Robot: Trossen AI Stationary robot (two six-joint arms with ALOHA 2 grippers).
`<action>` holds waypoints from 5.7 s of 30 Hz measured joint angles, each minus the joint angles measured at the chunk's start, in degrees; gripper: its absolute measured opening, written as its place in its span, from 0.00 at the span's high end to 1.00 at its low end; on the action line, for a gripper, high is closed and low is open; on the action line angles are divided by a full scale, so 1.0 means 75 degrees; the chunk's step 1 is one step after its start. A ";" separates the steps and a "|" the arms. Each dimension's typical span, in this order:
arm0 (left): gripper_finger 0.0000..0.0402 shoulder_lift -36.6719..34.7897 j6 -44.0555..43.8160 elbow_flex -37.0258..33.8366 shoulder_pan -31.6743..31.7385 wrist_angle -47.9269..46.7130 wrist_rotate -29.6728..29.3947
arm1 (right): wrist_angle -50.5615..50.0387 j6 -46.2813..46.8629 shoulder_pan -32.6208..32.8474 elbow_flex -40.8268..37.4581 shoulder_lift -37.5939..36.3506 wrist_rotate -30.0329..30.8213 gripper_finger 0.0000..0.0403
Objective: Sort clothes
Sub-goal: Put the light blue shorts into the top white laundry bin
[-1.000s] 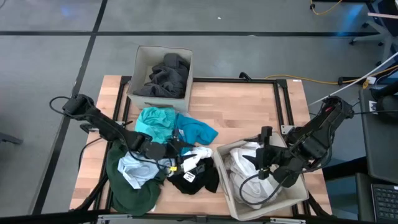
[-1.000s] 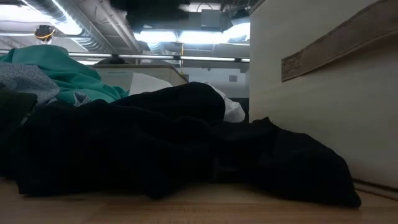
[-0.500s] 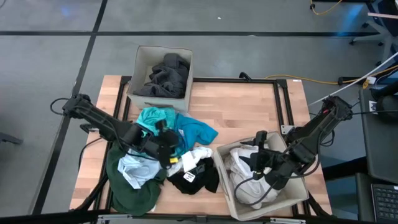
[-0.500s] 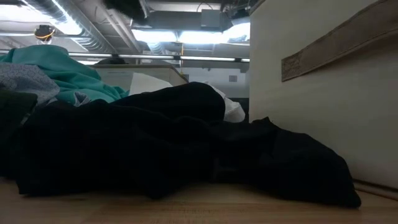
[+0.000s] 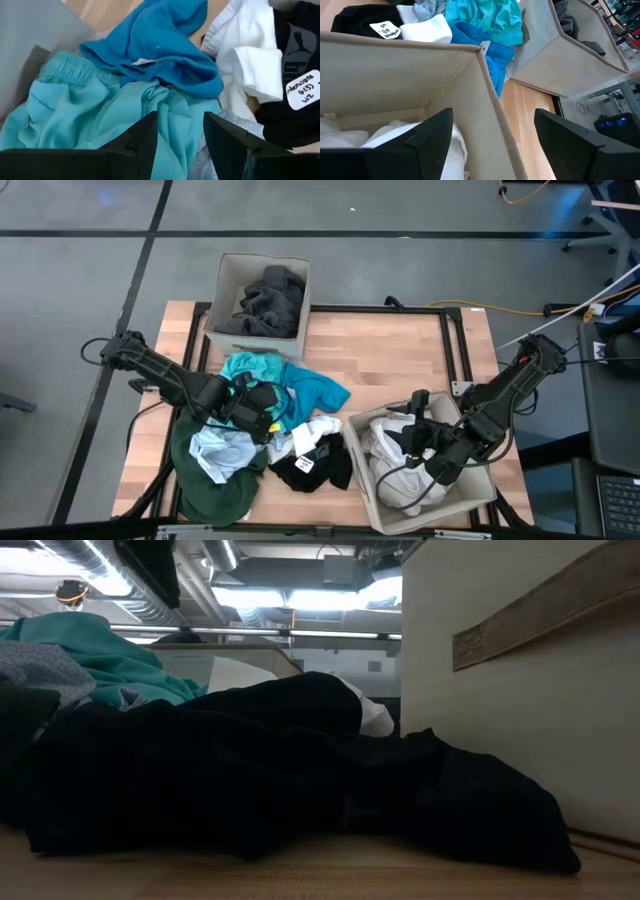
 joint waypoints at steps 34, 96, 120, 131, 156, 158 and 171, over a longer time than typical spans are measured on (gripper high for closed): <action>0.62 -0.0009 0.1671 -0.3746 0.1947 0.3292 0.2375 | 0.0384 0.0029 0.0000 -0.0848 -0.0003 0.0204 0.30; 0.96 -0.0277 1.6207 0.4042 0.3970 1.0309 -0.3833 | 0.0504 -0.1209 0.0000 -0.0223 -0.0418 0.0602 0.30; 0.94 -0.0176 1.2164 0.4042 0.8654 0.7639 -0.1136 | 0.0124 -0.0109 -0.0525 -0.0195 -0.1040 0.0720 0.30; 0.93 0.0409 0.8388 0.4028 0.8970 0.1551 0.0283 | -0.0023 0.0158 -0.0822 -0.0536 -0.1029 0.0790 0.30; 0.93 0.0972 0.7037 -0.2294 0.8755 0.5228 0.1953 | 0.0204 0.0828 -0.0813 -0.1294 -0.1023 0.0741 0.30; 0.92 0.0965 0.7031 -0.2651 0.8755 0.5540 0.2115 | 0.0204 0.0828 -0.0813 -0.1294 -0.1023 0.0741 0.30; 0.69 0.0895 0.6837 -0.1936 0.8753 0.4708 0.2246 | 0.0219 0.0847 -0.0807 -0.1294 -0.1023 0.0739 0.30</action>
